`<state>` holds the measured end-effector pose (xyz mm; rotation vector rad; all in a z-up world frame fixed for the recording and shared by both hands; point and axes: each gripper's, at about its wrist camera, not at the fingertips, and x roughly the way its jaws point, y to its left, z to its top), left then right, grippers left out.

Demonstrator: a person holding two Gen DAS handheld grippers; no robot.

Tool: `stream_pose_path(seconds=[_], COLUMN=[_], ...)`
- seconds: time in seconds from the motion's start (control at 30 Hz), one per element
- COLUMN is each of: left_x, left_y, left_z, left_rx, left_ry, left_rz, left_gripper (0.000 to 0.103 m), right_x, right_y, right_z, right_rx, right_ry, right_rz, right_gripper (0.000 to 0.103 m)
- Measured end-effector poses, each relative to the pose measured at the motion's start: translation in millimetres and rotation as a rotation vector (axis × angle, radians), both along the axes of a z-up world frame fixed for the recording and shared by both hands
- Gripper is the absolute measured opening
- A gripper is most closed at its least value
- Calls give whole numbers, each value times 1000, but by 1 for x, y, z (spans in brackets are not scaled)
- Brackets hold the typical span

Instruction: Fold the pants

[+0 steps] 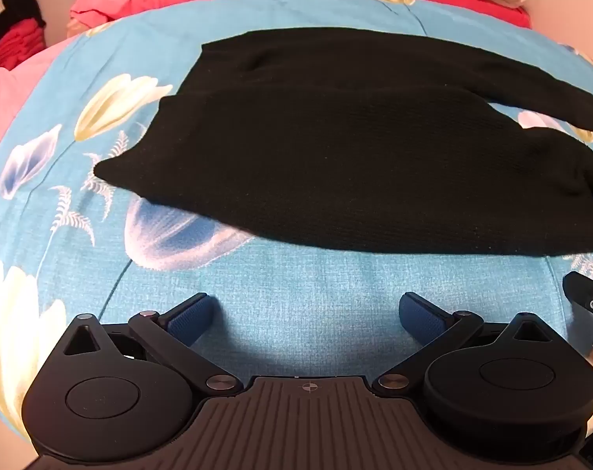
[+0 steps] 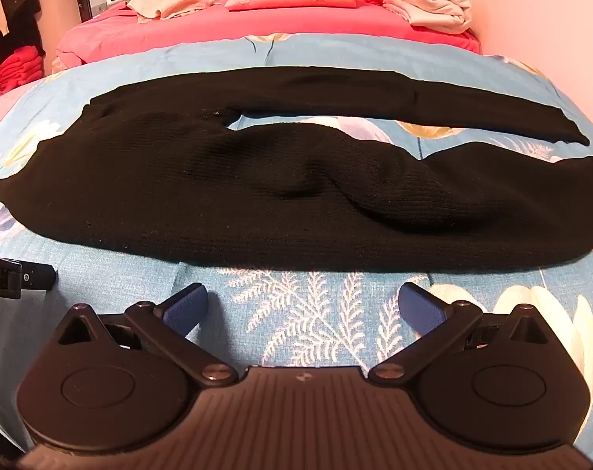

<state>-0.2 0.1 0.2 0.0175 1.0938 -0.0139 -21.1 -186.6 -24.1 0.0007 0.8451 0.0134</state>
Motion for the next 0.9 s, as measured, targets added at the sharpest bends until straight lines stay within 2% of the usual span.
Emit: stream_pose_path(seconds=[0.9], left_x=[1], left_y=[0], left_z=[1], left_rx=[0], left_ry=[-7], left_rz=[1], left_gripper=[103], right_x=[-2], right_y=[2], right_z=[-1], right_rx=[-9], right_ry=[-7], right_rz=[-4], right_gripper=[103])
